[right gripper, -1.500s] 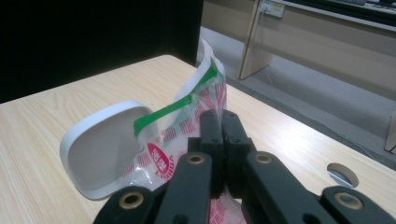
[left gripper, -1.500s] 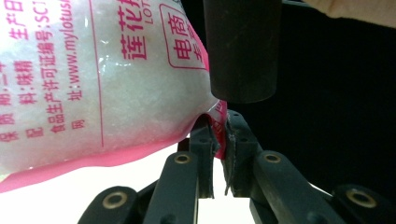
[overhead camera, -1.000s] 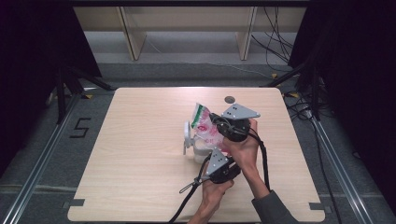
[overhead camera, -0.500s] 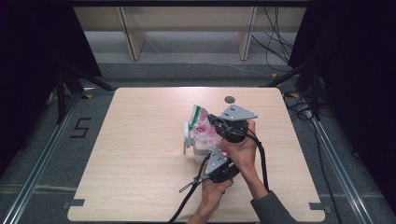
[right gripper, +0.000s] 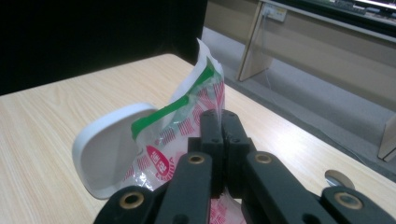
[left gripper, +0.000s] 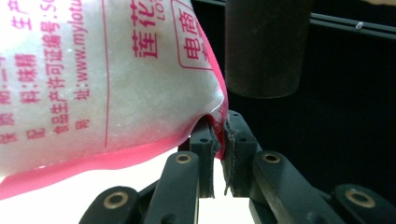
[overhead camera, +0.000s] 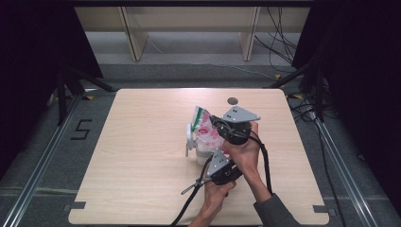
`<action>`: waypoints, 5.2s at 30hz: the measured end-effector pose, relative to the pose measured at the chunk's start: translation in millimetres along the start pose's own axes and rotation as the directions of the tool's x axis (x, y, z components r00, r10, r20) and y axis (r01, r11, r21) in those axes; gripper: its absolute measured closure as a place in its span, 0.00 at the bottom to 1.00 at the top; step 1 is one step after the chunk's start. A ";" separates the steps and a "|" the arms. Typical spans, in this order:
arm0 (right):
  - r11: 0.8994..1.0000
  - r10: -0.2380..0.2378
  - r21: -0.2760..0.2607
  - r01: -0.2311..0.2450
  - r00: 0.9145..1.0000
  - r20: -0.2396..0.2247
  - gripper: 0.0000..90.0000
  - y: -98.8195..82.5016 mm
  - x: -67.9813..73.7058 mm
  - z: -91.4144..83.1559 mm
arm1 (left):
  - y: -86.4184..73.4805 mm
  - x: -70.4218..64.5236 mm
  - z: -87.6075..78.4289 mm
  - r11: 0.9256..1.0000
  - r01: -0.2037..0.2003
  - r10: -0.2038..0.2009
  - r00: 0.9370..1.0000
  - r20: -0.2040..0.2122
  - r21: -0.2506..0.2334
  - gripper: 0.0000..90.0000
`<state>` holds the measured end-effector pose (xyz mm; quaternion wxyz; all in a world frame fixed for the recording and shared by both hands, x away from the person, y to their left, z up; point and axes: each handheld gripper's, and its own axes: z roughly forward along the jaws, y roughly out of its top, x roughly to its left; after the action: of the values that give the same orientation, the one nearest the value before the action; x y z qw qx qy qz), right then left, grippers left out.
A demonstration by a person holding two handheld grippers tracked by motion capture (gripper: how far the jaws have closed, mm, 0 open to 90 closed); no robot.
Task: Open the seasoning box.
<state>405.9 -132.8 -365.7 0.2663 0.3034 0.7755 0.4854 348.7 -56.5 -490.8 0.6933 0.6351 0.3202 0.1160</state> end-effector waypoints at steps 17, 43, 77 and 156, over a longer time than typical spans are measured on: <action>1.000 -0.006 0.001 0.006 1.000 -0.003 1.00 -1.0 -2.3 0.5 | 0.2 -0.6 0.1 1.000 -0.001 0.001 1.000 0.002 -0.003 0.92; 1.000 -0.008 -0.009 0.008 1.000 -0.003 1.00 -0.3 -2.9 -0.7 | 2.1 -0.5 -1.0 1.000 -0.015 0.015 1.000 0.005 0.005 0.92; 0.999 0.031 -0.010 -0.031 0.999 -0.009 1.00 -2.4 -7.0 -2.0 | 0.6 -1.6 -0.5 1.000 -0.014 0.014 1.000 0.010 0.008 0.92; 1.000 0.016 -0.023 -0.017 0.999 -0.031 1.00 -6.2 -18.7 1.5 | 3.1 1.1 8.5 1.000 -0.019 0.018 1.000 0.005 0.017 0.92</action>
<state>418.2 -147.6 -369.7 0.2541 0.2991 0.7712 0.5013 355.3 -62.1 -488.2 0.6876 0.6441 0.3137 0.1184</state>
